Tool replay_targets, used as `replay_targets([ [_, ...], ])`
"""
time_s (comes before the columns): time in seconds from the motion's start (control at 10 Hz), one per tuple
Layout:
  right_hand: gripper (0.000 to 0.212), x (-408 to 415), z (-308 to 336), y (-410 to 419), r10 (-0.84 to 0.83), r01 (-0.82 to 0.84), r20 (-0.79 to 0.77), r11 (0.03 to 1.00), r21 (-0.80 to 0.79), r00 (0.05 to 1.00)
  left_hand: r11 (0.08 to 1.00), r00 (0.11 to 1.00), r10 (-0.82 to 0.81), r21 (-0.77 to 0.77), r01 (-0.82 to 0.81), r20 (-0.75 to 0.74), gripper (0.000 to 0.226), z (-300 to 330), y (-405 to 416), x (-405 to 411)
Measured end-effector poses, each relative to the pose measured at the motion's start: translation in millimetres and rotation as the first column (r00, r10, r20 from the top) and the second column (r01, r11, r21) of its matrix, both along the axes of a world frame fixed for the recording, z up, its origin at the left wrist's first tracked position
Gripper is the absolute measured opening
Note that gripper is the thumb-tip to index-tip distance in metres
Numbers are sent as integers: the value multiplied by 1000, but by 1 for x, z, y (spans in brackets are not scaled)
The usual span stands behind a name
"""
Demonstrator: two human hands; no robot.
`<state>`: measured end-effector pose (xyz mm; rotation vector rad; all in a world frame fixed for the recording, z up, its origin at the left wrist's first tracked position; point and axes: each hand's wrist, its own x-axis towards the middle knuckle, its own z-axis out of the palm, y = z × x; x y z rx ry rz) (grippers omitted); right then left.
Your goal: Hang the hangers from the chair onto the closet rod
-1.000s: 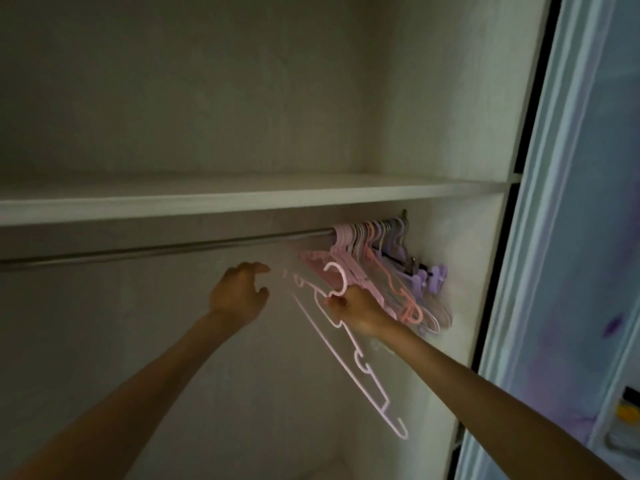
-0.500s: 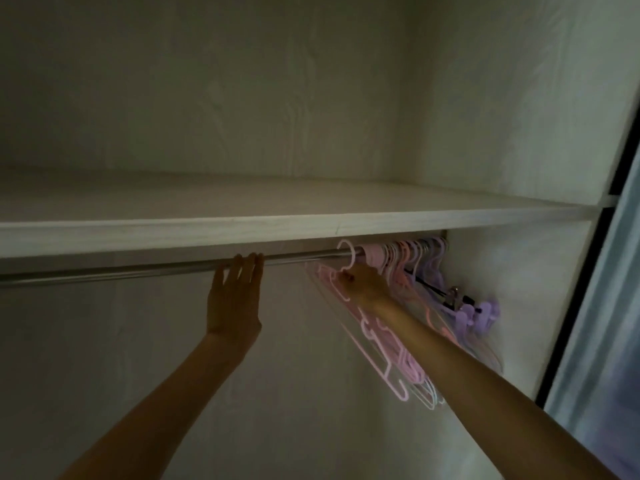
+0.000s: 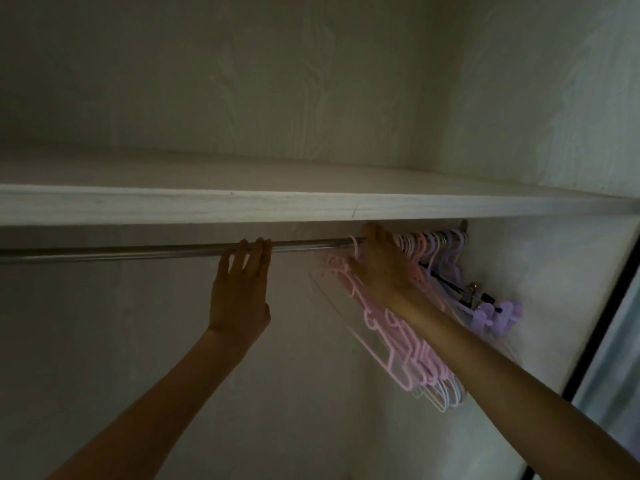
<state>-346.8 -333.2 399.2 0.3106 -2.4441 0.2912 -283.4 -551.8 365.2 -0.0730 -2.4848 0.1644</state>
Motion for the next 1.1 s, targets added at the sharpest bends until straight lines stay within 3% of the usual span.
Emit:
replay_targets([
  [0.1, 62, -11, 3, -2, 50, -49, -5, 991, 122, 999, 1000, 1000, -9, -5, 9, -16, 95, 0, -1, -3],
  [0.2, 49, -18, -1, 1, 93, -79, -36, 953, 292, 995, 1000, 999, -14, -2, 14, -42, 98, 0, -2, -2],
  [0.3, 50, -24, -4, 13, 114, -79, -97, 948, 310, 989, 1000, 1000, -19, 25, 19, 2, 96, -1, 0, -2],
  [0.4, 65, -39, -8, 35, 11, 44, -148, 932, 360, 989, 1000, 1000, -3, 8, 3, -14, 96, -2, 2, -2],
  [0.7, 57, -42, -4, 45, 7, 24, -99, 950, 311, 995, 998, 998, 51, -50, -49, 46, 97, -3, 2, -2],
  [0.9, 71, -28, 2, 40, -76, 62, 30, 945, 320, 997, 995, 993, 67, -81, -59, 102, 103, 7, 1, 3],
  [1.0, 67, -6, 5, 33, -8, 0, 35, 979, 203, 999, 996, 992, -89, -26, 87, -91, 104, 4, -8, 7],
  [1.1, 50, 41, -2, 34, 108, -102, -51, 989, 108, 993, 959, 933, -264, 35, 281, -245, 87, -31, -14, 40],
])
